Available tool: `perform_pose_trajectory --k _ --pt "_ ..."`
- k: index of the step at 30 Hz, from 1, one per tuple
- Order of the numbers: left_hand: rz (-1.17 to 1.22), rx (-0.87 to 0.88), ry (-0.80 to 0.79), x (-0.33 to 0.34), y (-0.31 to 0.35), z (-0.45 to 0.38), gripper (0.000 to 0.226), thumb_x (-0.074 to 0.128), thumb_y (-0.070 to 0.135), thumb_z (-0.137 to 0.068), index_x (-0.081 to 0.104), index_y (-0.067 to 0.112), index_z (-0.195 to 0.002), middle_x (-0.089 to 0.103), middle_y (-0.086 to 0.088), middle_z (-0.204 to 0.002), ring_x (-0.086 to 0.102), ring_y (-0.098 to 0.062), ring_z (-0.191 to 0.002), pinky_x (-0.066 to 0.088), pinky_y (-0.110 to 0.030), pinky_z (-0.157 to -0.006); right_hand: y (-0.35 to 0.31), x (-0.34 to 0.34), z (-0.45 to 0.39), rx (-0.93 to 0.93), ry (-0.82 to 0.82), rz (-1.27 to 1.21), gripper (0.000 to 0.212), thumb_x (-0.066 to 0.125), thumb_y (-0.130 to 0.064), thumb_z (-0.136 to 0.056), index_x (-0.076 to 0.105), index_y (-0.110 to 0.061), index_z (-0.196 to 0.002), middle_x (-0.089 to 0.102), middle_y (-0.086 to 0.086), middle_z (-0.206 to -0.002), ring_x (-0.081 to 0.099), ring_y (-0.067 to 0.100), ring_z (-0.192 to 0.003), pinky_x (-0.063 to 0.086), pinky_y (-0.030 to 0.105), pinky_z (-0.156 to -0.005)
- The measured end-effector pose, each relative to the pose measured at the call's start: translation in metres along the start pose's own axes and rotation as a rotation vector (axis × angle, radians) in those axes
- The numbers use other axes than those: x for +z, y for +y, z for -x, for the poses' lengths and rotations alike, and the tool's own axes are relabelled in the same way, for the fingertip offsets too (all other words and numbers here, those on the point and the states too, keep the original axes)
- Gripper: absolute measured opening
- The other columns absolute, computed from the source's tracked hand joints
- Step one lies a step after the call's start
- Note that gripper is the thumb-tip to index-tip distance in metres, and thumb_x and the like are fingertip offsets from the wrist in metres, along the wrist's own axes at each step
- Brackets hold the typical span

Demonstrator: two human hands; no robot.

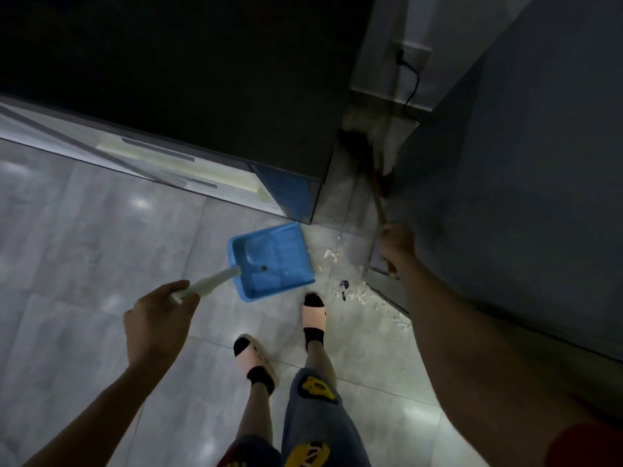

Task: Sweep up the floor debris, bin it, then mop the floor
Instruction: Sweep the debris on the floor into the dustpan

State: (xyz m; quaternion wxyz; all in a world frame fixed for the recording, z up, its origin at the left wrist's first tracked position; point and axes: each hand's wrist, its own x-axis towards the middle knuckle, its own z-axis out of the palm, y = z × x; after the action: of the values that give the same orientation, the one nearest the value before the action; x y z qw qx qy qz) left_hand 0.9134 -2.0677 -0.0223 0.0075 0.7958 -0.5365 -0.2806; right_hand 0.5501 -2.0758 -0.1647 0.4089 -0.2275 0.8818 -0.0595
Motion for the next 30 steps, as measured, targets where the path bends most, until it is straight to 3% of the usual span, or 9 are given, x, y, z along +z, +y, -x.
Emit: perform_pose_trajectory --k 3,6,9,15,18,20,23,26,30 --pt "0.049 -0.022 0.021 0.003 0.006 0.004 0.031 0.065 0.021 -0.086 0.07 0.012 -0.114 0.072 -0.008 -0.089 0.052 -0.01 -0.058 0.041 -0.011 -0.055 0.02 0.014 0.039 0.075 -0.04 -0.09 0.023 0.055 -0.006 -0.093 0.069 -0.003 -0.111 0.071 0.018 -0.109 0.072 0.027 -0.076 0.052 0.02 -0.044" --pt "0.102 -0.024 0.018 0.005 0.008 0.008 0.032 0.065 0.019 -0.086 0.069 0.007 -0.115 0.073 -0.014 -0.093 0.045 0.001 -0.055 0.032 0.01 -0.053 0.025 0.004 0.072 0.095 -0.043 -0.219 0.015 0.057 0.0 -0.09 0.072 -0.001 -0.093 0.07 0.016 -0.077 0.059 0.01 -0.036 0.041 0.016 -0.031" --pt "0.139 -0.033 0.013 0.006 0.006 0.009 0.033 0.064 0.019 -0.087 0.068 0.006 -0.117 0.073 -0.013 -0.093 0.046 0.001 -0.056 0.029 0.013 -0.053 0.026 -0.024 0.09 0.07 0.012 -0.323 0.016 0.057 0.004 -0.085 0.07 -0.005 -0.082 0.061 0.009 -0.06 0.047 0.006 -0.024 0.033 0.014 -0.029" --pt "0.11 -0.038 0.051 0.011 -0.004 0.013 0.032 0.064 0.021 -0.086 0.069 0.008 -0.115 0.073 -0.012 -0.095 0.046 0.0 -0.055 0.038 -0.005 -0.044 -0.006 -0.033 0.048 -0.147 0.133 -0.115 0.029 0.05 0.004 -0.086 0.054 -0.011 -0.061 0.052 0.002 -0.058 0.049 0.013 -0.046 0.038 0.017 -0.041" --pt "0.092 -0.03 0.059 0.015 -0.012 0.017 0.032 0.064 0.021 -0.087 0.069 0.007 -0.116 0.073 -0.013 -0.097 0.045 -0.001 -0.055 0.039 -0.003 -0.043 -0.01 -0.016 0.011 -0.147 0.113 -0.038 0.018 0.053 -0.004 -0.092 0.069 0.004 -0.097 0.068 0.017 -0.097 0.065 0.028 -0.083 0.042 0.024 -0.065" --pt "0.079 -0.022 0.062 0.016 -0.018 0.02 0.032 0.064 0.022 -0.087 0.068 0.008 -0.116 0.072 -0.011 -0.093 0.046 -0.001 -0.055 0.039 -0.006 -0.044 -0.004 -0.005 -0.002 -0.12 0.092 -0.002 0.024 0.054 -0.008 -0.093 0.066 0.005 -0.11 0.068 0.022 -0.11 0.067 0.034 -0.098 0.044 0.026 -0.066" --pt "0.083 -0.023 0.074 0.017 -0.028 0.022 0.032 0.064 0.023 -0.087 0.069 0.009 -0.116 0.065 -0.002 -0.082 0.048 -0.002 -0.054 0.033 0.01 -0.053 0.011 0.009 0.005 -0.065 0.048 0.085 0.027 0.052 -0.008 -0.095 0.063 0.005 -0.116 0.067 0.023 -0.115 0.067 0.035 -0.102 0.049 0.027 -0.058" --pt "0.087 -0.011 0.075 0.016 -0.04 0.031 0.032 0.064 0.023 -0.086 0.069 0.01 -0.115 0.065 -0.001 -0.082 0.049 -0.002 -0.055 0.04 0.001 -0.047 0.035 0.029 0.036 -0.007 0.042 0.133 0.03 0.047 -0.007 -0.098 0.06 0.004 -0.122 0.065 0.023 -0.119 0.065 0.036 -0.106 0.056 0.036 -0.078" --pt "0.102 -0.011 0.106 0.014 -0.058 0.045 0.03 0.066 0.02 -0.085 0.07 0.009 -0.113 0.061 0.002 -0.08 0.047 -0.002 -0.053 0.04 0.0 -0.046 0.069 0.059 0.094 -0.005 -0.021 0.144 0.028 0.053 -0.005 -0.094 0.061 0.003 -0.119 0.067 0.022 -0.117 0.067 0.034 -0.104 0.055 0.035 -0.079"
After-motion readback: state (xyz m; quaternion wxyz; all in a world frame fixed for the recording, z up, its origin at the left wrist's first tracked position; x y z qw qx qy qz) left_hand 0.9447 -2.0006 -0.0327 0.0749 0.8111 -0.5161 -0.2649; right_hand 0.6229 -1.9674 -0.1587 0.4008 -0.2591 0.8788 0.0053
